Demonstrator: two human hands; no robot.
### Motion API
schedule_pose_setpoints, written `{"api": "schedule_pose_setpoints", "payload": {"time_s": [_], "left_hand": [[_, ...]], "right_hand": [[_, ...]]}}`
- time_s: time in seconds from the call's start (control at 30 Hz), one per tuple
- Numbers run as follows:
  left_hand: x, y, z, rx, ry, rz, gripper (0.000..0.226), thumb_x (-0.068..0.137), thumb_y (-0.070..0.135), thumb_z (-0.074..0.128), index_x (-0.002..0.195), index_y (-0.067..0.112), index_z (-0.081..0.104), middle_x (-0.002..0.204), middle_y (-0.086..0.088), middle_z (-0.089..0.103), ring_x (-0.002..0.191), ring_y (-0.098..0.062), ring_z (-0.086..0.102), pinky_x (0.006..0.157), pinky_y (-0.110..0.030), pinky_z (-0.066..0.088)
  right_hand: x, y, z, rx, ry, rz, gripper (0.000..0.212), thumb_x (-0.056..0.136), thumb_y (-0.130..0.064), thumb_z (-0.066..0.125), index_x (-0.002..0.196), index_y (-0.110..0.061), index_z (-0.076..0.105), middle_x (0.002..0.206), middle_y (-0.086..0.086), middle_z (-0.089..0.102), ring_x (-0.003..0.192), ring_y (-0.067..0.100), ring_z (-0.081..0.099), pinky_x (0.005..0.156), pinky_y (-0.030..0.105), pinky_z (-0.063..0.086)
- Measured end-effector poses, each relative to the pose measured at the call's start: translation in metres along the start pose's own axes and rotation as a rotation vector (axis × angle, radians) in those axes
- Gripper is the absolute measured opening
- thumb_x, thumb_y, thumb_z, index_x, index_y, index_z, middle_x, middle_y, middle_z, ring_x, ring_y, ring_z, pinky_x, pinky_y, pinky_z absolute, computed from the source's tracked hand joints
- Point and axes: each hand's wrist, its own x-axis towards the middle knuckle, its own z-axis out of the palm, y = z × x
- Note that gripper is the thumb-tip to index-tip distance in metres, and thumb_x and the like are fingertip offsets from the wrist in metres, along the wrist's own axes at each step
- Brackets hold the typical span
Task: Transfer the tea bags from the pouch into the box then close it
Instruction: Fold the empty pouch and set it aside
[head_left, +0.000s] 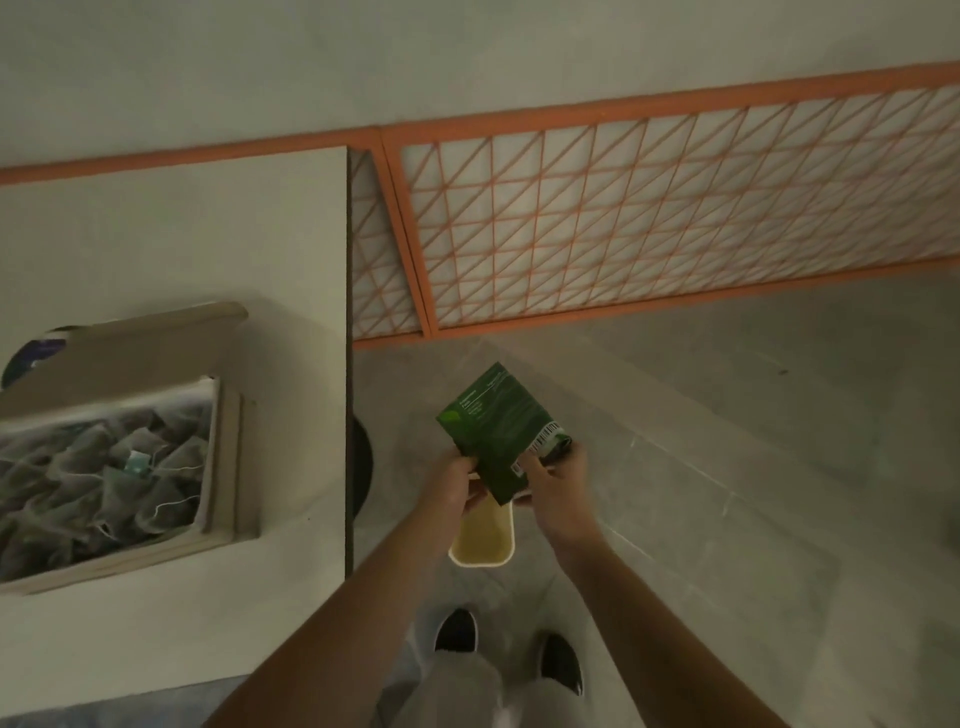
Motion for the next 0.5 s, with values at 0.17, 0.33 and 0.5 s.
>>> {"api": "schedule_pose_setpoints", "payload": {"time_s": [0.17, 0.33, 0.5], "left_hand": [[0.026, -0.030, 0.012, -0.177, 0.133, -0.009, 0.046, 0.102, 0.005, 0.049, 0.144, 0.020, 0.040, 0.122, -0.015, 0.060, 0.103, -0.026, 0.064, 0.061, -0.026, 0.050], [0.049, -0.073, 0.030, -0.124, 0.291, 0.058, 0.036, 0.094, -0.014, 0.047, 0.109, 0.019, 0.049, 0.101, -0.011, 0.059, 0.092, -0.029, 0.063, 0.066, -0.032, 0.053], [0.074, -0.113, 0.037, -0.094, 0.174, 0.011, 0.041, 0.098, 0.010, 0.059, 0.138, 0.008, 0.053, 0.129, -0.012, 0.060, 0.116, -0.032, 0.063, 0.087, -0.027, 0.052]], "right_hand": [[0.014, 0.024, -0.019, -0.152, 0.049, -0.005, 0.033, 0.094, -0.016, 0.062, 0.119, -0.017, 0.040, 0.097, -0.002, 0.060, 0.079, 0.019, 0.067, 0.053, 0.020, 0.054], [0.034, 0.063, -0.032, -0.235, 0.006, 0.034, 0.024, 0.098, -0.018, 0.056, 0.118, -0.017, 0.042, 0.096, 0.004, 0.062, 0.080, 0.022, 0.067, 0.065, 0.034, 0.060], [0.066, 0.104, -0.034, -0.363, -0.088, -0.025, 0.028, 0.095, -0.019, 0.060, 0.114, -0.024, 0.040, 0.100, 0.003, 0.062, 0.087, 0.019, 0.067, 0.073, 0.045, 0.060]]}}
